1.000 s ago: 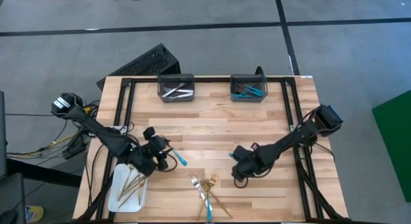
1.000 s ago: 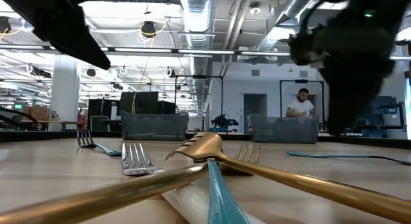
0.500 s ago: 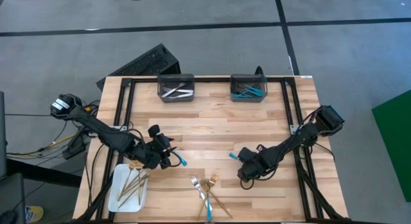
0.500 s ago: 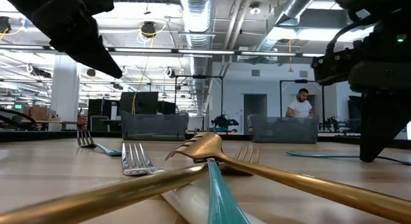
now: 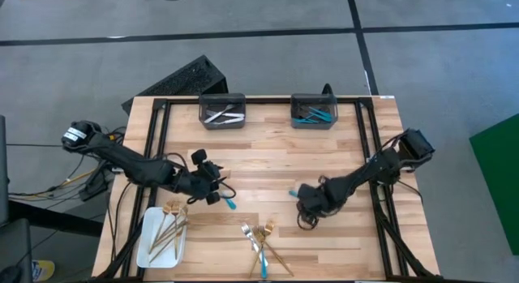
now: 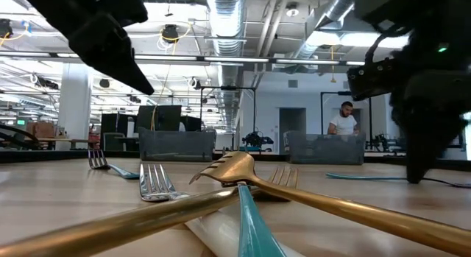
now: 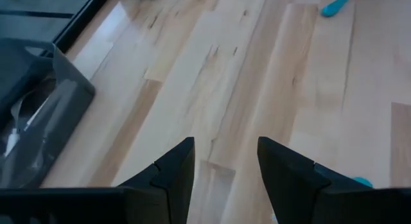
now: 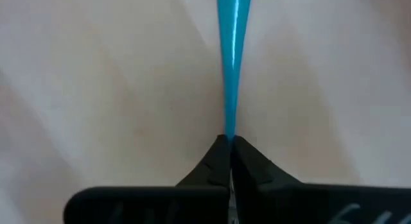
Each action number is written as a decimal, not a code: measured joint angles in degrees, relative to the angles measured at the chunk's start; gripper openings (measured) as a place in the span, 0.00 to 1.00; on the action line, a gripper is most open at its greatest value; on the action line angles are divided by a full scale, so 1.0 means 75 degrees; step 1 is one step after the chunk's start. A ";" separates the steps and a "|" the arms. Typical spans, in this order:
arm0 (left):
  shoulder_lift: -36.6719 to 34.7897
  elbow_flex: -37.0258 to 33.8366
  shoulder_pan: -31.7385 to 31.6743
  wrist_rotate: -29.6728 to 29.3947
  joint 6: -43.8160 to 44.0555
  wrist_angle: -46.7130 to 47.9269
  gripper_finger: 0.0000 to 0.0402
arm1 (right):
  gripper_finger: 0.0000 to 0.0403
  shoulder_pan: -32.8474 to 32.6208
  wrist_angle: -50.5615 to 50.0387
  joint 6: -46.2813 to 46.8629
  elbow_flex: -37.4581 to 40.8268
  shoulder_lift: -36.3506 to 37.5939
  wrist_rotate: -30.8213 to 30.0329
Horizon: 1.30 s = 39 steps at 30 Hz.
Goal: Sort silverware by color (type)
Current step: Put the blue fork into the right black bin
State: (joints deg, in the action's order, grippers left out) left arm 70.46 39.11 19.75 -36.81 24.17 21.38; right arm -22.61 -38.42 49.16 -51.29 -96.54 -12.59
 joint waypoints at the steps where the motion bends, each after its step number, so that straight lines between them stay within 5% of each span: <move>1: 0.0000 0.0000 -0.0097 0.0068 -0.0131 -0.0060 0.39 | 0.04 0.0184 -0.0116 -0.0331 0.0026 0.0084 -0.0219; 12: 0.0003 0.0000 -0.1154 0.0735 -0.1204 -0.0853 0.39 | 0.03 0.3214 -0.0731 -0.4497 0.0024 0.1607 -0.2560; 24: 0.0006 0.0000 -0.1893 0.1147 -0.1681 -0.0936 0.39 | 0.04 0.6917 0.1551 -0.9618 0.0018 0.1791 -0.1878; 29: 0.0006 0.0000 -0.2073 0.1159 -0.1738 -0.0913 0.39 | 0.08 0.7864 0.1916 -1.0072 0.0010 0.1439 -0.1348; 39: 0.0008 0.0000 -0.2264 0.1515 -0.1890 -0.0894 0.39 | 0.41 0.8273 0.2019 -0.9388 0.0012 0.0892 -0.1594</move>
State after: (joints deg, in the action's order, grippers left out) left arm 70.51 39.11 2.76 -25.45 9.99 14.68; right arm 39.44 -23.28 -21.25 -51.20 -89.84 -24.54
